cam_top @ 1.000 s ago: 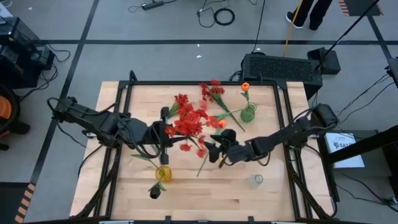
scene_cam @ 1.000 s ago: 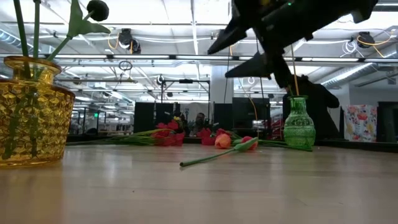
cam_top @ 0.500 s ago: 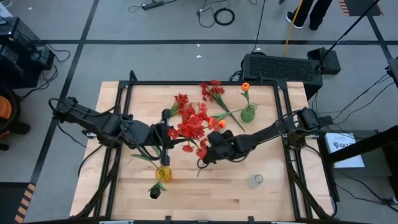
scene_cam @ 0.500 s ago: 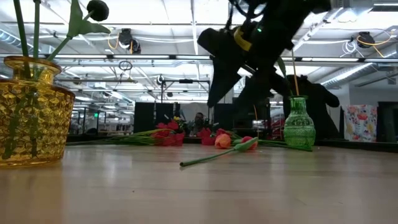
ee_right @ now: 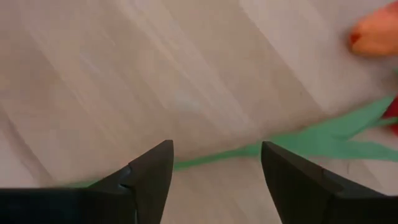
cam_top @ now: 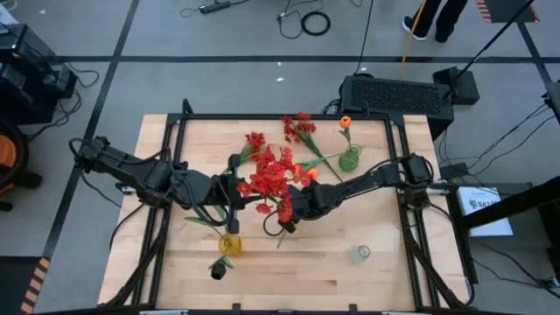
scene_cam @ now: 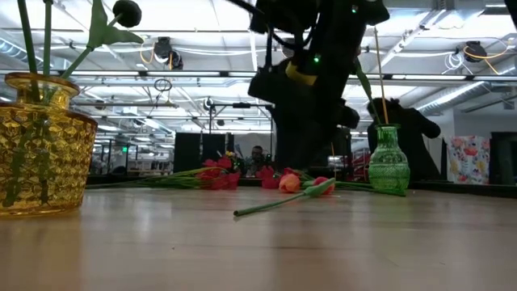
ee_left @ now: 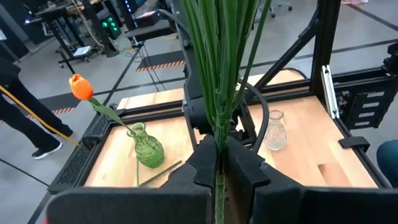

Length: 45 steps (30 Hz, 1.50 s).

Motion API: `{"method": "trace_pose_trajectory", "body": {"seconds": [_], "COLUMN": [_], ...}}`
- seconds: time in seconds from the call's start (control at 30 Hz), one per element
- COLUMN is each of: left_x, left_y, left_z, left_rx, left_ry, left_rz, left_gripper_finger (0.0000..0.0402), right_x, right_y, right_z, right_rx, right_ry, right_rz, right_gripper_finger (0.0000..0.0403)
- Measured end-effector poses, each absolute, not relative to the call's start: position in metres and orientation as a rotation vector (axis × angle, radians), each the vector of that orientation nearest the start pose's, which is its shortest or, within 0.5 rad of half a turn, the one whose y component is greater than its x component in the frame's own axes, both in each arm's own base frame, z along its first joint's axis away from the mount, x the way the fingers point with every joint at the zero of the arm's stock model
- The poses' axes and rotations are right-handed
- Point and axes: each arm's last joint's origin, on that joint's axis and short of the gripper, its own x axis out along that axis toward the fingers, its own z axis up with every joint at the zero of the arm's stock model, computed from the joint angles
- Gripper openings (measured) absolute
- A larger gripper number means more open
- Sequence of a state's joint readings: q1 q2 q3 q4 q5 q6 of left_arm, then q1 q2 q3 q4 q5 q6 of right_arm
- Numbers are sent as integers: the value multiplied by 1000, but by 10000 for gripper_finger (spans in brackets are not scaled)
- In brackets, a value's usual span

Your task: Sort flowers into vase by color

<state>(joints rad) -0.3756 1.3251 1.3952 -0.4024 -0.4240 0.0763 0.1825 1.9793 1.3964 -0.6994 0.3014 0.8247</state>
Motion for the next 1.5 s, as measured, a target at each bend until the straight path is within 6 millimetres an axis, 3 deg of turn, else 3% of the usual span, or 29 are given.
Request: {"method": "trace_pose_trajectory", "body": {"seconds": [0.13,0.23,0.43,0.7,0.9,1.3,1.5], "left_x": [269,269,269,269,269,269,269], "left_y": [-93,-93,-93,-93,-93,-93,-93], "left_z": [406,406,406,406,406,405,405], "left_rx": [203,203,195,188,188,190,198], "left_ry": [309,309,309,308,308,313,315], "left_rz": [36,37,38,39,39,39,38], "left_gripper_finger": [20,20,20,20,20,20,20], "right_x": [384,385,386,387,391,394,393], "right_y": [59,60,69,64,49,45,43], "right_z": [166,166,167,167,167,135,135], "right_rx": [412,330,-102,-457,-495,-508,-480], "right_ry": [1154,1196,1244,1246,1226,1318,1334], "right_rz": [-573,-435,-51,189,224,347,339], "right_gripper_finger": [221,213,200,174,145,128,66]}}
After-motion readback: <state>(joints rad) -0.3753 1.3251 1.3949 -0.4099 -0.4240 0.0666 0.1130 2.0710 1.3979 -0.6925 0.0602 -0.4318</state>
